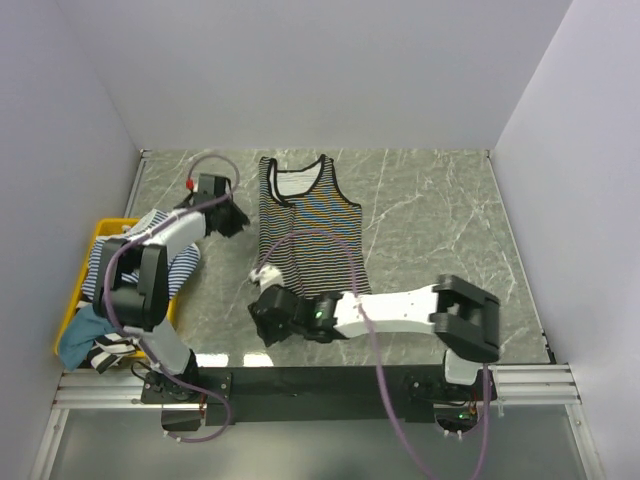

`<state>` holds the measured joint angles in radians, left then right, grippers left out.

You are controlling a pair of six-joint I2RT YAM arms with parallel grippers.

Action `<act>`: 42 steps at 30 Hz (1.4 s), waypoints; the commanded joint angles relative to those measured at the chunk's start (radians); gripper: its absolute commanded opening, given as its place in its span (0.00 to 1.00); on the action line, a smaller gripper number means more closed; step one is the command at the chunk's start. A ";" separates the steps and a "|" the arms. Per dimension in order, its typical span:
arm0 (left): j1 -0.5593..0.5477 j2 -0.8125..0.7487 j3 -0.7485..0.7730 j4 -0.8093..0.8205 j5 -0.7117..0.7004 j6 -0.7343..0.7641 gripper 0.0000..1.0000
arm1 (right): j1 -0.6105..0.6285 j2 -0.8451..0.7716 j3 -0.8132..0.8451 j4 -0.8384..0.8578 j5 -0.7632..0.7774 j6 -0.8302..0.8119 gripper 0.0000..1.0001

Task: Fold and stack the tank tops
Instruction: Fold the tank top

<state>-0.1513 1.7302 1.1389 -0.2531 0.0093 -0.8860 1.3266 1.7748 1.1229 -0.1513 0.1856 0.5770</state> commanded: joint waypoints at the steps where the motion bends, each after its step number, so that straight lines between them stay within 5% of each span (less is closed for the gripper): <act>1: -0.065 -0.139 -0.111 0.074 -0.006 -0.039 0.33 | -0.088 -0.176 -0.014 -0.040 0.077 0.029 0.56; 5: -0.210 -0.233 -0.142 0.051 -0.061 -0.004 0.25 | -0.219 -0.323 -0.113 -0.143 0.182 0.118 0.57; 9: -0.307 -0.178 -0.044 0.034 -0.069 0.053 0.31 | -0.338 -0.546 -0.294 -0.175 0.227 0.248 0.58; 16: -0.543 -0.009 0.124 -0.002 -0.143 0.088 0.38 | -0.668 -0.753 -0.508 -0.082 0.063 0.233 0.63; 24: -0.737 -0.055 -0.022 0.093 -0.235 -0.057 0.38 | -1.023 -0.327 -0.237 0.058 -0.308 0.074 0.54; 32: -0.821 -0.168 -0.114 0.126 -0.292 -0.120 0.38 | -1.035 0.056 0.087 0.009 -0.374 0.030 0.49; 42: -0.910 -0.337 -0.275 0.215 -0.356 -0.186 0.38 | -1.040 0.265 0.316 -0.070 -0.313 0.032 0.47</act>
<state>-1.0431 1.4384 0.9005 -0.1024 -0.2981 -1.0355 0.2901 2.0262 1.3663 -0.1978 -0.1524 0.6285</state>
